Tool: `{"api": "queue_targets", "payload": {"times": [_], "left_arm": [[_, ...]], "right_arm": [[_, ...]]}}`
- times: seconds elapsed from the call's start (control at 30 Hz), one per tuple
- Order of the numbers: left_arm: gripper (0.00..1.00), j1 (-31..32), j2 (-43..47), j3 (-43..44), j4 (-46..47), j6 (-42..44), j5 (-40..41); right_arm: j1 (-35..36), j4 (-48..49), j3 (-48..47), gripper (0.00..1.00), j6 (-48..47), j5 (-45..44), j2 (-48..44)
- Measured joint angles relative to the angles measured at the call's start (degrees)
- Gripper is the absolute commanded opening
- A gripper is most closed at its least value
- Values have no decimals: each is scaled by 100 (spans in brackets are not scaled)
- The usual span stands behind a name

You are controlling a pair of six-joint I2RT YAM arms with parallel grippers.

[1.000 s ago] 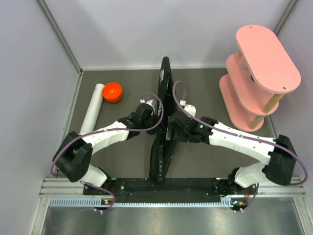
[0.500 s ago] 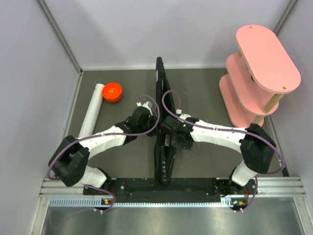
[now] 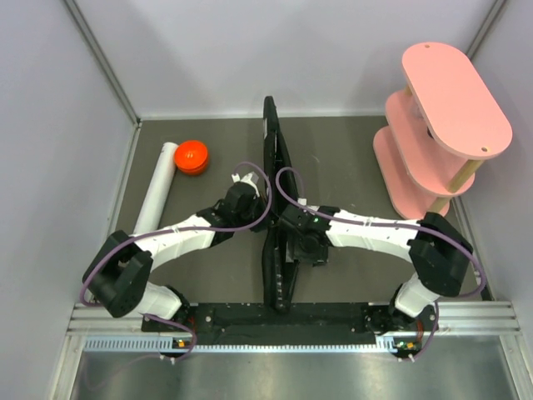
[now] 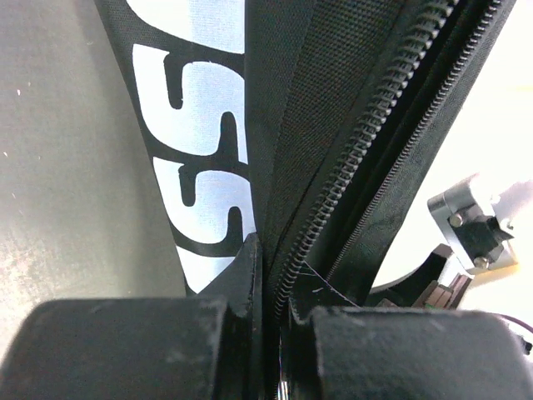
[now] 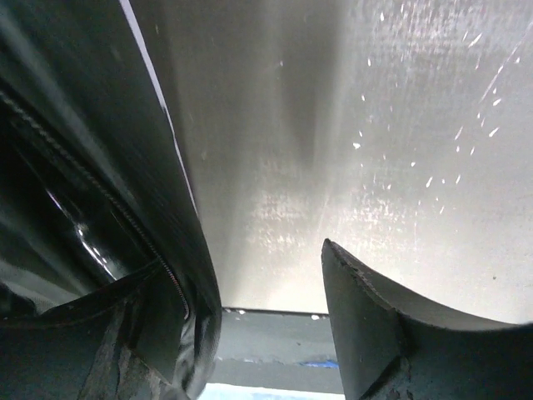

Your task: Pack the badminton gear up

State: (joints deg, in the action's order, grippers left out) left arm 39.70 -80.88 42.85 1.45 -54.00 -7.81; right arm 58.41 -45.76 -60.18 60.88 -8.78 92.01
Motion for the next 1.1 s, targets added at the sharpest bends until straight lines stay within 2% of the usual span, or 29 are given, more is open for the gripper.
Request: {"api": "queue_targets", "payload": {"times": [0.13, 0.43, 0.47, 0.53, 0.57, 0.63, 1.1], "left_arm": [[0, 11, 0, 4, -2, 35, 72], [0, -50, -15, 127, -157, 59, 157], [0, -57, -22, 131, -166, 55, 144], [0, -61, -28, 136, -177, 50, 133], [0, -61, -28, 142, -190, 26, 120], [0, -61, -42, 151, -197, -9, 111], [0, -79, -372, 452, -437, 7, 457]], "right_arm": [[9, 13, 238, 59, -225, 212, -302], [9, 236, 546, 40, -776, 599, -699], [9, 310, 595, 27, -837, 614, -702], [9, 507, 719, 15, -957, 708, -715], [9, 612, 782, 6, -1005, 765, -726], [9, 824, 894, 0, -1130, 841, -763], [9, 3442, 2457, 0, -2747, 1456, -1808]]}}
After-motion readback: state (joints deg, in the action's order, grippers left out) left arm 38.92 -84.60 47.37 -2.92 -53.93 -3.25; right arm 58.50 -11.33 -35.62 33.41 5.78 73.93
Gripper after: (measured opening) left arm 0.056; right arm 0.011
